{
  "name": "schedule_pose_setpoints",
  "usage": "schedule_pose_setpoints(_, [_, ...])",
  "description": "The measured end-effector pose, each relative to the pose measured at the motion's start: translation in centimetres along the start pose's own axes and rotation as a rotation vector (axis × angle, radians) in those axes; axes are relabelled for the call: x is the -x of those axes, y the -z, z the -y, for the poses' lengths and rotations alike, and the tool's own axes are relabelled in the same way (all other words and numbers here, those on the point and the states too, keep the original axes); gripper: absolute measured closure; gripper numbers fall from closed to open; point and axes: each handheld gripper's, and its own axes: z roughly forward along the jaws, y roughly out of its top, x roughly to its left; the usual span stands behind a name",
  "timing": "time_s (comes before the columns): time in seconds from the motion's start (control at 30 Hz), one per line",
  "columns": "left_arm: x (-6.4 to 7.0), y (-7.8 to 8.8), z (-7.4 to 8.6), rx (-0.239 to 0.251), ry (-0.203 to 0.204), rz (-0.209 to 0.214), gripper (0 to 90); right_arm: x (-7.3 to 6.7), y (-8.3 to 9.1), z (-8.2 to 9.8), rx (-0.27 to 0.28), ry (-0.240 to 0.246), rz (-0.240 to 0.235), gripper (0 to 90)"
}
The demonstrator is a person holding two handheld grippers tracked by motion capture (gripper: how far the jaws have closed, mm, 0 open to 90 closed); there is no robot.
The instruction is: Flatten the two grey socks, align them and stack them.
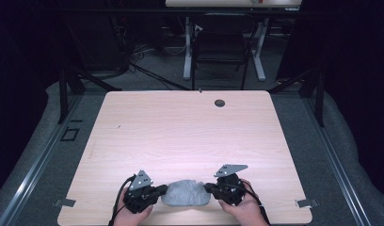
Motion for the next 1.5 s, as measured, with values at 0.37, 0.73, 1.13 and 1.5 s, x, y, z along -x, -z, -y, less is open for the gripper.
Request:
schedule_pose_setpoints(0.37, [-0.4,-1.1,0.7,-0.022,0.008,-0.006,87.2,0.8,-1.0,0.7,-0.02,-0.023,0.007,87.2])
schedule_pose_setpoints(0.73, [-0.8,-2.1,1.0,-0.034,0.012,-0.018,86.7,1.4,-2.2,1.3,-0.043,-0.036,0.018,86.3])
schedule_pose_setpoints(1.13, [-0.8,-1.9,1.1,-0.007,0.006,-0.023,77.5,1.6,-2.1,1.6,-0.033,-0.049,0.022,75.2])
schedule_pose_setpoints(1.5, [0.8,-1.2,0.3,0.034,-0.036,0.017,74.2,-0.4,-1.4,0.9,0.064,0.015,-0.02,73.6])
